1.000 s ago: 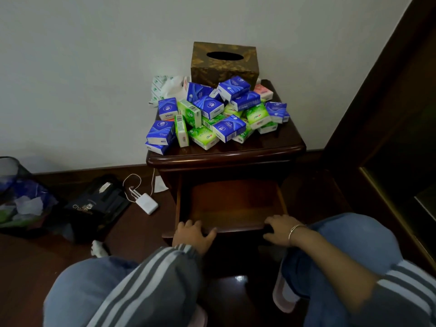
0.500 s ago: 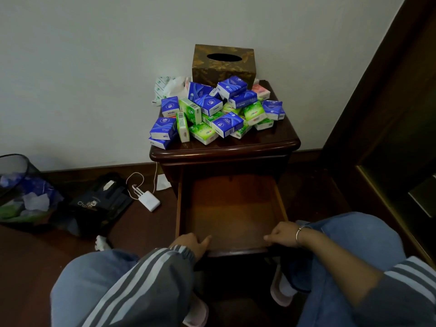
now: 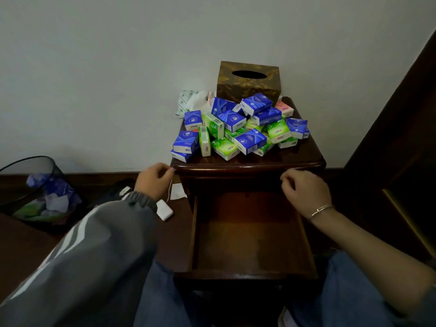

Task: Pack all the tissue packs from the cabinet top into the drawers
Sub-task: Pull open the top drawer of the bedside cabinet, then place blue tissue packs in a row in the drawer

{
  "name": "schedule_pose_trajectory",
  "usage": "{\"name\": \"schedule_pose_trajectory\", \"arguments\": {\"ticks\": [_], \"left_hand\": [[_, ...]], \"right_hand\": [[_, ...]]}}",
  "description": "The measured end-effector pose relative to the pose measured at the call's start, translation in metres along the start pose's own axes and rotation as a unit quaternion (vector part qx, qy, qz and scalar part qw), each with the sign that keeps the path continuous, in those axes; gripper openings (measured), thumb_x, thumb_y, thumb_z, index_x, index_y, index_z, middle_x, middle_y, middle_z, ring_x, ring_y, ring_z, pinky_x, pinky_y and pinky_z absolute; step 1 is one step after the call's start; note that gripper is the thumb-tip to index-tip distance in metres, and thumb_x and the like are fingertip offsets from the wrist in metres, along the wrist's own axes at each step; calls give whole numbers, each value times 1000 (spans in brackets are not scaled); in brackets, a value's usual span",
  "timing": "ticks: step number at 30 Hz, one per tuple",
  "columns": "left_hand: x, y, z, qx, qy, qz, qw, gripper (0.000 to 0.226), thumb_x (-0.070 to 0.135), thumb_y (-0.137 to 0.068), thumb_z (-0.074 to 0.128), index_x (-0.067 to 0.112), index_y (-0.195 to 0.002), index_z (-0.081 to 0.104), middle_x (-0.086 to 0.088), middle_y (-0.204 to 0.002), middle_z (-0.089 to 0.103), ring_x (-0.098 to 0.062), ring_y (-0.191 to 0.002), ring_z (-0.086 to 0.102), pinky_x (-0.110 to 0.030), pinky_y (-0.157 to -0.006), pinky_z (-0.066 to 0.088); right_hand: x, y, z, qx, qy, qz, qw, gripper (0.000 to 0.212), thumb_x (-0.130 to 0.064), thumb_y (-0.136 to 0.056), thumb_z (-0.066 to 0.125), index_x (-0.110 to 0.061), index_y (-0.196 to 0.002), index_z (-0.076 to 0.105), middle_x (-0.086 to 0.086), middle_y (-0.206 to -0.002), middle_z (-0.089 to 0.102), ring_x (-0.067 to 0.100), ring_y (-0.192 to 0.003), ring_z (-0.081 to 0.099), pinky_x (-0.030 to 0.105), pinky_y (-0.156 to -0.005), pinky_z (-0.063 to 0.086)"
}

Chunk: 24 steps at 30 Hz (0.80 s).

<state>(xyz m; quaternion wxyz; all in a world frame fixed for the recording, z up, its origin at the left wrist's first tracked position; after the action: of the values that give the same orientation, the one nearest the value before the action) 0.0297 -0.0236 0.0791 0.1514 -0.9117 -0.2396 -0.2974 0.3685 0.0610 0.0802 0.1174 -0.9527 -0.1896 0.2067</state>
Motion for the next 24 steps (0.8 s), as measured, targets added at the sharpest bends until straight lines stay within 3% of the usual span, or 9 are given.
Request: {"name": "schedule_pose_trajectory", "arguments": {"ticks": [2, 4, 6, 8, 11, 14, 18, 20, 24], "left_hand": [[7, -23, -9, 44, 49, -31, 997, 25, 29, -93, 54, 9, -105, 65, -8, -103, 67, -15, -86, 54, -27, -76, 39], [14, -43, -10, 49, 85, -59, 993, 37, 35, -93, 52, 9, -118, 58, -9, -118, 62, -12, -94, 51, -25, -75, 39], [21, -59, -3, 13, 116, -82, 990, 53, 43, -93, 50, 8, -133, 46, -11, -133, 53, -14, -106, 51, -21, -74, 41], [27, -70, 8, -47, 128, -92, 986, 63, 45, -94, 48, 5, -140, 37, -13, -140, 47, -17, -111, 52, -24, -76, 42], [32, -78, 25, -103, 136, -100, 980, 58, 48, -94, 45, 6, -134, 42, -14, -133, 54, -18, -100, 55, -29, -76, 43], [30, -83, 34, -93, 96, -101, 986, 57, 49, -93, 47, 4, -128, 46, -13, -128, 56, -24, -104, 57, -30, -77, 43], [28, -93, 28, -117, 98, -115, 982, 50, 44, -86, 62, 6, -119, 53, -5, -105, 58, -10, -73, 54, -20, -57, 39], [25, -96, 25, -145, 120, -146, 971, 46, 42, -82, 68, 9, -110, 55, -4, -98, 59, -8, -67, 54, -19, -53, 39], [20, -95, 24, -184, 250, -222, 925, 45, 32, -78, 74, 3, -107, 57, -11, -97, 67, -21, -78, 64, -31, -70, 51]], "right_hand": [[-19, -26, -11, 106, 15, -62, 992, 18, -18, -85, 56, -13, -98, 67, 8, -89, 69, 29, -86, 61, 36, -72, 44], [-36, -50, -10, 133, 35, -84, 987, 30, -23, -87, 54, -12, -114, 62, 11, -112, 65, 29, -107, 56, 42, -85, 43], [-49, -69, 2, 74, 72, -80, 991, 47, -35, -92, 48, -17, -136, 46, 10, -140, 48, 28, -133, 39, 48, -104, 34], [-57, -80, 18, 7, 116, -90, 989, 55, -45, -94, 39, -22, -144, 34, 6, -151, 35, 25, -141, 26, 49, -112, 22], [-58, -80, 43, -22, 154, -99, 983, 53, -49, -94, 37, -20, -139, 41, 4, -145, 43, 21, -137, 33, 50, -113, 15], [-57, -79, 55, 16, 150, -107, 983, 49, -49, -91, 46, -17, -127, 53, 7, -131, 55, 24, -124, 48, 51, -110, 21], [-61, -90, 56, 26, 167, -104, 980, 45, -51, -86, 53, -15, -111, 59, 10, -115, 60, 29, -109, 53, 45, -96, 35], [-63, -94, 56, 14, 179, -100, 979, 42, -49, -85, 57, -16, -111, 56, 11, -116, 57, 30, -110, 51, 43, -91, 37], [-66, -97, 55, 11, 180, -64, 981, 41, -40, -82, 64, -18, -115, 55, 15, -128, 51, 34, -120, 45, 45, -91, 39]]}}
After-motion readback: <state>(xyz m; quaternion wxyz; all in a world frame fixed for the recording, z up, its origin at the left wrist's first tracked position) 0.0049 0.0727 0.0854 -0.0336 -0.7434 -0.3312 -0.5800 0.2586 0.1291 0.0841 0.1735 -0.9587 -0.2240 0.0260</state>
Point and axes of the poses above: each hand's wrist, its own y-axis away from the middle knuckle, its own z-axis out of the palm, x = y × z, the point moved 1 cm from there along -y, towards the middle knuckle
